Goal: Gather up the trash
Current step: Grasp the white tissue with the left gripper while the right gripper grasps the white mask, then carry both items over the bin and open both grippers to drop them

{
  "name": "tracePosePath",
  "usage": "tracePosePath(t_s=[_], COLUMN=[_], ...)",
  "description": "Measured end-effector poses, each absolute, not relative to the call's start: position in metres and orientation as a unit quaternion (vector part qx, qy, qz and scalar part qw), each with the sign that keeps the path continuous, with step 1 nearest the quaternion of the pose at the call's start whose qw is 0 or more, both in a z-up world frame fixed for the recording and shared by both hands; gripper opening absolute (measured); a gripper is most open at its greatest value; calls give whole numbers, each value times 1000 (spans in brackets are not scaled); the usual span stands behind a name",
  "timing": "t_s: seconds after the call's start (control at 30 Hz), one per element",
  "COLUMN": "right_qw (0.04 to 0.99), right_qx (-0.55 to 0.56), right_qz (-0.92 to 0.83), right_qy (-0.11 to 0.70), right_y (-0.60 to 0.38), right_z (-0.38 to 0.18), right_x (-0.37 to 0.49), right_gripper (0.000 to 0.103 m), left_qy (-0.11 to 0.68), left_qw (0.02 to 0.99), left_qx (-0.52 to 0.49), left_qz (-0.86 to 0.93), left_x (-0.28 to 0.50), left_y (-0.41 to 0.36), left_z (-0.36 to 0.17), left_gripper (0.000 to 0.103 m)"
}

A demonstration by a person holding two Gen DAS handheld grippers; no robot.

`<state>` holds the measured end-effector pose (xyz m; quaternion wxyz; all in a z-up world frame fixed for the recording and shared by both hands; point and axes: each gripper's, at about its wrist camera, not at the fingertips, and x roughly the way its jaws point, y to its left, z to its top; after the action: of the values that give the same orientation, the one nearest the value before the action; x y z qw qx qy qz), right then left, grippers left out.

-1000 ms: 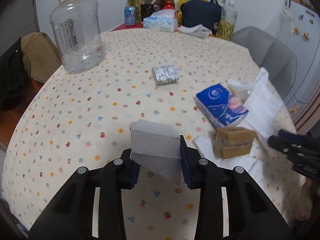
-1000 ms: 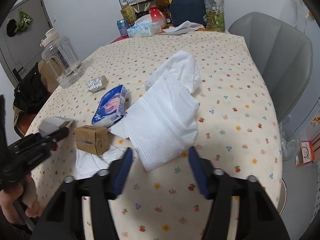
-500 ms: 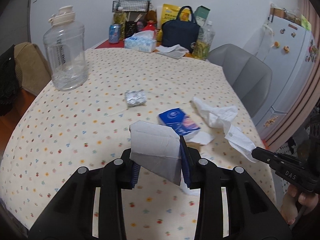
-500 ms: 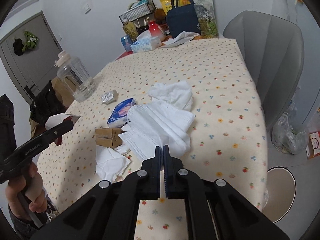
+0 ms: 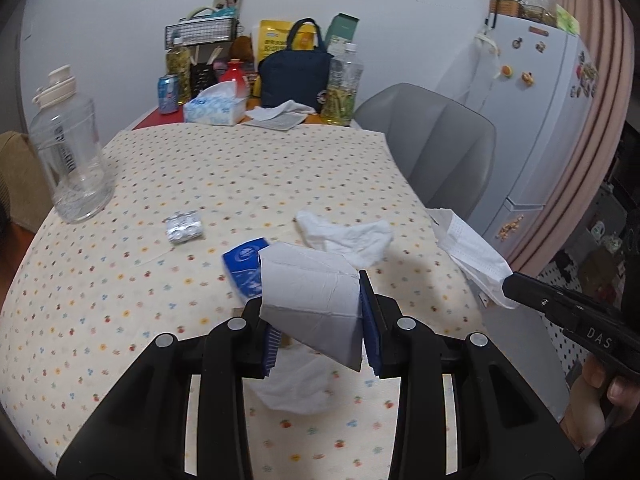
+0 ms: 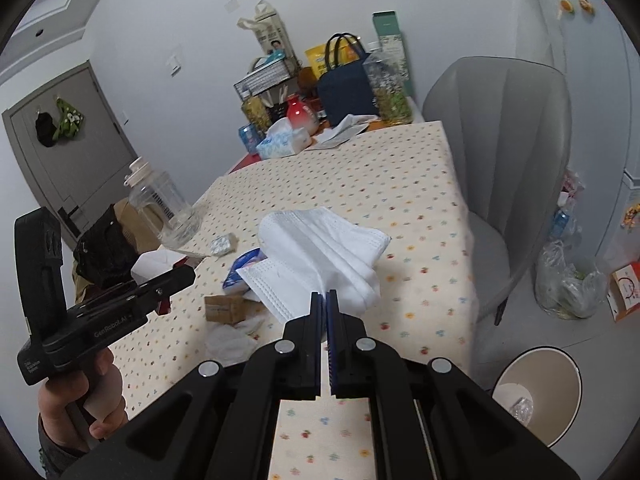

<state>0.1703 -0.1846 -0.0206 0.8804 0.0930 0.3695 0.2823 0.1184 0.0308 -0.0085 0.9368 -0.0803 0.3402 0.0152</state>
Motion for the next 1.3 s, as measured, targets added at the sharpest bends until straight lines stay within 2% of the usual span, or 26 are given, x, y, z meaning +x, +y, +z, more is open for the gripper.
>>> tracePosePath(t_s=[0.6, 1.1, 1.17, 1.2, 1.23, 1.27, 1.3], right_qw=[893, 872, 866, 863, 855, 852, 853], right_qx=[154, 219, 224, 227, 232, 233, 231], right_qz=[173, 95, 90, 91, 91, 83, 74], right_qy=[386, 427, 437, 442, 456, 461, 461], right_y=[-322, -420, -426, -428, -432, -436, -439], right_z=[-64, -137, -147, -152, -163, -169, -172], right_x=[187, 200, 203, 205, 208, 209, 207], right_gripper=[4, 5, 8, 17, 29, 53, 56], left_qy=[379, 430, 436, 439, 443, 446, 448], left_qw=[921, 889, 885, 883, 881, 879, 877], left_qx=[-22, 31, 37, 39, 42, 44, 47], left_qz=[-92, -153, -157, -158, -160, -163, -164], left_x=[183, 225, 228, 231, 233, 235, 235], left_y=[-103, -212, -221, -224, -230, -235, -239], left_z=[-30, -73, -78, -80, -83, -86, -88], left_gripper=[34, 34, 34, 34, 34, 34, 34])
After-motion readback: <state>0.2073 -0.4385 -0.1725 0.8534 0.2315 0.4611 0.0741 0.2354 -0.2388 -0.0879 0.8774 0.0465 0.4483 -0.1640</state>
